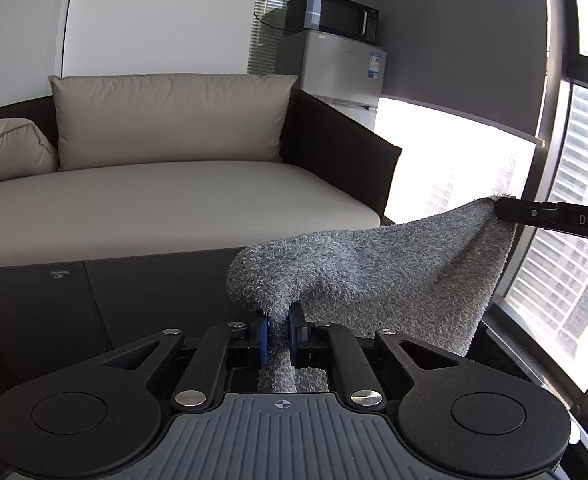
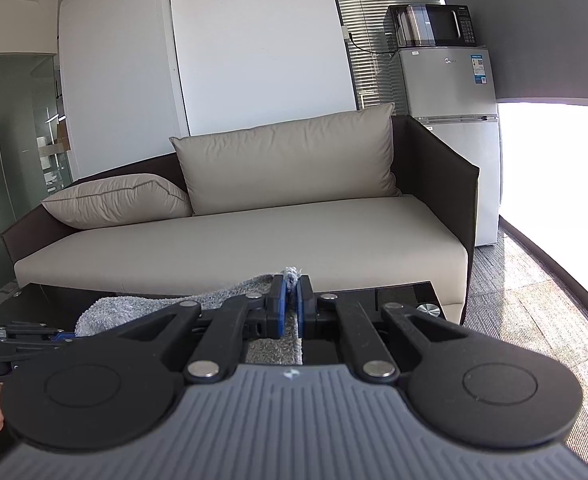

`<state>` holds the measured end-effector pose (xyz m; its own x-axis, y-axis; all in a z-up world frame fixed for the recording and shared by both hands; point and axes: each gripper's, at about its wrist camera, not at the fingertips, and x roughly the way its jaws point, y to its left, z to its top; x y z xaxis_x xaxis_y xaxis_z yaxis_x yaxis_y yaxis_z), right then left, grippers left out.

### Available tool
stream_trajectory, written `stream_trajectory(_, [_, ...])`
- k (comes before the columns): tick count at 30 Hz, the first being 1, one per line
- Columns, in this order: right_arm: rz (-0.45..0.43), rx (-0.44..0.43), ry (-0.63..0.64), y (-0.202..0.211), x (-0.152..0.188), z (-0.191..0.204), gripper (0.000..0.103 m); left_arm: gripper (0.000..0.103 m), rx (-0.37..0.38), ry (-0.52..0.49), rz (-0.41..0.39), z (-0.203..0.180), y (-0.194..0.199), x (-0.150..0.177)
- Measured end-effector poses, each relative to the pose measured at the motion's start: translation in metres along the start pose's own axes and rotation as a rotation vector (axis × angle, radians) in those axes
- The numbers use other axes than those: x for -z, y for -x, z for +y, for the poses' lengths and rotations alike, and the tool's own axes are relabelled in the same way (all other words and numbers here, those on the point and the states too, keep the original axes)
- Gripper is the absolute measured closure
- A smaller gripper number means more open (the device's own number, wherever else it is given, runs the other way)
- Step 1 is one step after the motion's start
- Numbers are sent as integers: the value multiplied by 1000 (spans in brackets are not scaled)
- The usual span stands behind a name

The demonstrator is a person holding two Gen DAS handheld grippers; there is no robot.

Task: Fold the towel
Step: 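Lower the towel toward the table with both grippers holding it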

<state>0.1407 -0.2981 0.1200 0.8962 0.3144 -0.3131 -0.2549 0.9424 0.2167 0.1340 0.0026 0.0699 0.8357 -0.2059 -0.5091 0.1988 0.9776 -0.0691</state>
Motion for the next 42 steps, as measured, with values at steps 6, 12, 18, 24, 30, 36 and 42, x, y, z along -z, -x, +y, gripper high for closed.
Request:
stream_trajectory(6, [2,18,-6,-27,10,-1,98,93,-2,3,14,5,-21,0])
stream_trajectory(12, [-31,31,-16,-39,14,-2,98,93,4,2,22,3,-36,2])
stream_trajectory(18, [1,35,-41,-58,25,-6,98,93,-7,20,58,10,-50,7])
stream_trajectory(24, [83,45,-58,-81,46,-15,98,93,-16,18,94,14,-63,12])
stream_trajectory(30, [117,66,-74,-92,61,-21,98,91,-36,-7,117,15,-72,15])
stream_trajectory(36, [146,71,-78,-101,71,-21,98,91,-59,-5,135,18,-78,19])
stream_trajectory(42, [171,80,-74,-110,81,-21,98,91,-75,9,154,23,-81,23])
